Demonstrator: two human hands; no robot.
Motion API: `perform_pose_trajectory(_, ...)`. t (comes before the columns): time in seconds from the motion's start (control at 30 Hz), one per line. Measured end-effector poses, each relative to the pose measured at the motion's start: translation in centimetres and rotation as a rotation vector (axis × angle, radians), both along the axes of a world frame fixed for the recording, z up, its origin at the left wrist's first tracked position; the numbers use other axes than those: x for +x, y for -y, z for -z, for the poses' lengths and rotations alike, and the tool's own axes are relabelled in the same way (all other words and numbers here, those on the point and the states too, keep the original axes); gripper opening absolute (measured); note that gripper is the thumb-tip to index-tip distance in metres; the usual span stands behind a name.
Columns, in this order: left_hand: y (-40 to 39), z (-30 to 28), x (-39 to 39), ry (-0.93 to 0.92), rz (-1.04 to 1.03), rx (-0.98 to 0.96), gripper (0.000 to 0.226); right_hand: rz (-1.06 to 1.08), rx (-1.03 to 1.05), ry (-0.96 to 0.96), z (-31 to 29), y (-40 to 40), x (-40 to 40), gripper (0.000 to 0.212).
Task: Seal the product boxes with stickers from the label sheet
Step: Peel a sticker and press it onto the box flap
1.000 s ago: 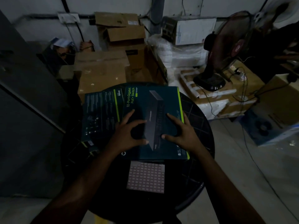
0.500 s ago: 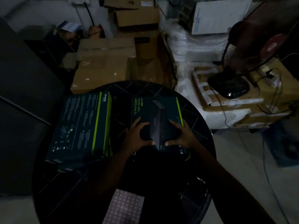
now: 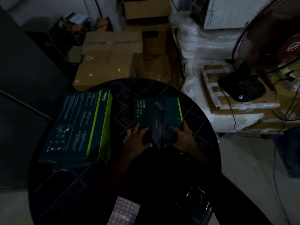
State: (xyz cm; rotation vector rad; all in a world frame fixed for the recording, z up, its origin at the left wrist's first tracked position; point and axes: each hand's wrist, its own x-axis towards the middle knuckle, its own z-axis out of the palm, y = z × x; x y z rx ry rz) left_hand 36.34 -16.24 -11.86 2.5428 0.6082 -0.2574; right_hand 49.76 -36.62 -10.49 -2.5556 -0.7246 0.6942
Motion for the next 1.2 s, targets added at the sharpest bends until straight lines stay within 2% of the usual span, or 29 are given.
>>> perform_pose_trajectory(0.1,-0.6,-1.4,-2.1,0.056,-0.034,0.034,0.076,0.072,-0.015,0.145,-0.7,-1.3,-1.8,0.081)
perform_pose_trajectory(0.17,-1.9,-2.6,-4.8,0.146,-0.027,0.049,0.076,0.118,0.09,0.193,-0.9,-3.0,-3.7,0.064)
perform_pose_trajectory(0.27,-4.9,-4.5,-10.2,0.265,-0.019,0.1,0.07,0.022,0.233,0.143,-1.3,-6.4,-7.7,0.054)
perform_pose_trajectory(0.37,-9.7,-5.7,-15.8,0.277,-0.112,0.167,0.067,-0.105,0.387,0.004,-1.8,-10.9,-12.6,0.05)
perform_pose_trajectory(0.47,-15.3,-5.9,-21.0,0.119,-0.172,0.258,0.078,-0.217,0.435,-0.041,-1.3,-15.5,-17.9,0.056)
perform_pose_trajectory(0.53,-18.2,-6.0,-23.3,-0.078,-0.162,0.304,0.084,-0.215,0.416,-0.049,-1.1,-17.7,-20.5,0.069)
perform_pose_trajectory(0.6,-20.0,-5.5,-24.8,-0.164,-0.179,0.251,0.087,-0.203,0.408,-0.069,-0.8,-19.3,-22.1,0.086)
perform_pose_trajectory(0.73,-21.9,-4.6,-26.1,0.058,-0.152,-0.069,0.086,-0.133,0.401,-0.087,-0.7,-21.6,-23.6,0.103)
perform_pose_trajectory(0.8,-22.1,-4.7,-26.5,0.141,-0.124,-0.106,0.084,-0.109,0.354,-0.038,-1.0,-22.1,-24.1,0.107)
perform_pose_trajectory(0.93,-22.1,-6.7,-27.5,0.282,-0.069,-0.03,0.095,-0.129,0.342,0.154,-4.0,-22.1,-24.9,0.109)
perform_pose_trajectory(1.03,-22.2,-9.8,-27.5,0.428,0.001,0.108,0.103,-0.115,0.328,0.355,-8.6,-21.9,-25.4,0.094)
perform_pose_trajectory(1.13,-21.8,-13.9,-27.2,0.528,0.044,0.191,0.091,-0.108,0.378,0.478,-13.6,-21.1,-25.6,0.074)
perform_pose_trajectory(1.2,-21.5,-16.8,-27.5,0.594,0.069,0.24,0.077,-0.156,0.346,0.539,-16.8,-20.2,-25.9,0.069)
